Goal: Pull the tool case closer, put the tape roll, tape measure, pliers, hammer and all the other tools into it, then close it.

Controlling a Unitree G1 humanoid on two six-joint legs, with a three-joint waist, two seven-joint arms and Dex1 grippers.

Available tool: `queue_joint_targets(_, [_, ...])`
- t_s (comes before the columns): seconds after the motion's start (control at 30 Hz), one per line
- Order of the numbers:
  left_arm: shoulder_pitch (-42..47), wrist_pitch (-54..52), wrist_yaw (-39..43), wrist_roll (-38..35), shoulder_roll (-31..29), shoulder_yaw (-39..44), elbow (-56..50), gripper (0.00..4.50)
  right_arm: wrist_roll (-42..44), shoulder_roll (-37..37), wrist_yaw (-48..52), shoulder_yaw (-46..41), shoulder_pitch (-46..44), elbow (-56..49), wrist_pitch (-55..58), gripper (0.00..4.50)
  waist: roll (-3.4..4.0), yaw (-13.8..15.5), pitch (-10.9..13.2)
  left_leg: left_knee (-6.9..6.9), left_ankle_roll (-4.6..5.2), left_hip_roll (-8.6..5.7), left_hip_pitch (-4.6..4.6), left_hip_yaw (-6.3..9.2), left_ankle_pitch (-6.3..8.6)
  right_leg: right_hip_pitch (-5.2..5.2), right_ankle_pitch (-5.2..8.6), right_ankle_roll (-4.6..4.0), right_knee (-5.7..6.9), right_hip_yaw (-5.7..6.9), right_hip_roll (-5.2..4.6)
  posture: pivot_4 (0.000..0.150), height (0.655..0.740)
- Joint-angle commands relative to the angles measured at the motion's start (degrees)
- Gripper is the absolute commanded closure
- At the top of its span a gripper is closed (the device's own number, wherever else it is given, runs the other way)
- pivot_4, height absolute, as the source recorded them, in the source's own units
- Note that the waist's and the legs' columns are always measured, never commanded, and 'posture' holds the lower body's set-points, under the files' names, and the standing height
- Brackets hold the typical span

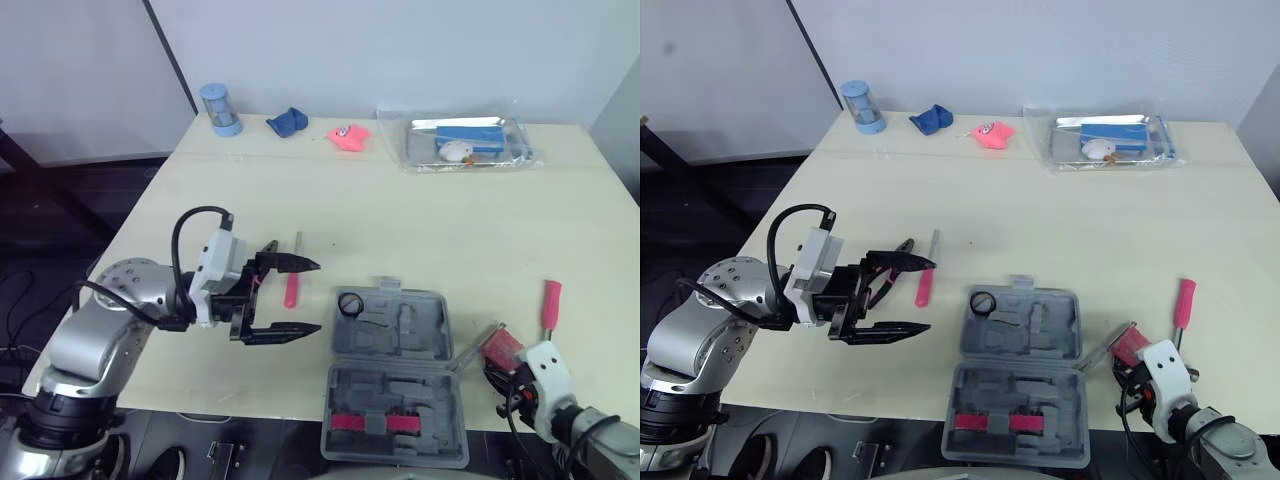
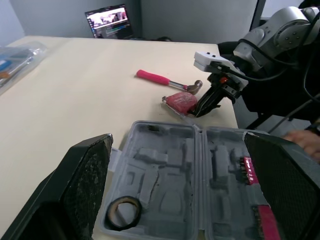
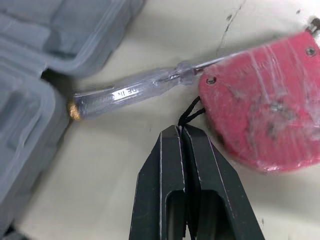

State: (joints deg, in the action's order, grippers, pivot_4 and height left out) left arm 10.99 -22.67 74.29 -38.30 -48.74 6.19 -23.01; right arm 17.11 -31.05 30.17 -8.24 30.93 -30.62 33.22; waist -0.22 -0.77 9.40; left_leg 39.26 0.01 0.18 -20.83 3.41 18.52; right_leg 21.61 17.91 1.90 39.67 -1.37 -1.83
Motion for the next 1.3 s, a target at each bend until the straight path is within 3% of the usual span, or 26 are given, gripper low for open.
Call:
queue_joint_targets(0.03, [0.0,0.1,0.7,-1.1,-0.8,0.4,-1.7,0.0,-0.7,-0.5,0.7,-0.1,1.5,0.6,-0.9,4.43,0.0,0.0,0.0,0.0,0.0,0.0,0.01,0.0,0.0,0.0,0.0,0.0,0.01,0.0,0.0,0.15,0.74])
queue_joint_targets(0.83, [1.0,-1.0,0.7,-1.7,-0.2,-0.5,-2.7,0.0,-2.7,-3.8,6.1,1.1,5.2,1.9,-7.0,4.43,-0.05,0.0,0.0,0.03,0.02,-0.02,0.19,-0.4,0.01,0.03,-0.01,0.02,0.17,-0.39,-0.02,0.15,0.74])
queue_joint_targets(1.3, [-0.8,-1.3,7.2,-4.5,-3.8,0.5,-2.6,0.0,-2.9,-5.7,8.8,-1.1,7.8,4.6,-9.9,4.43,-0.91,0.0,0.5,0.03,0.43,0.17,0.88,-2.17,-0.11,0.09,-0.55,0.69,0.19,-1.93,0.19,0.15,0.74])
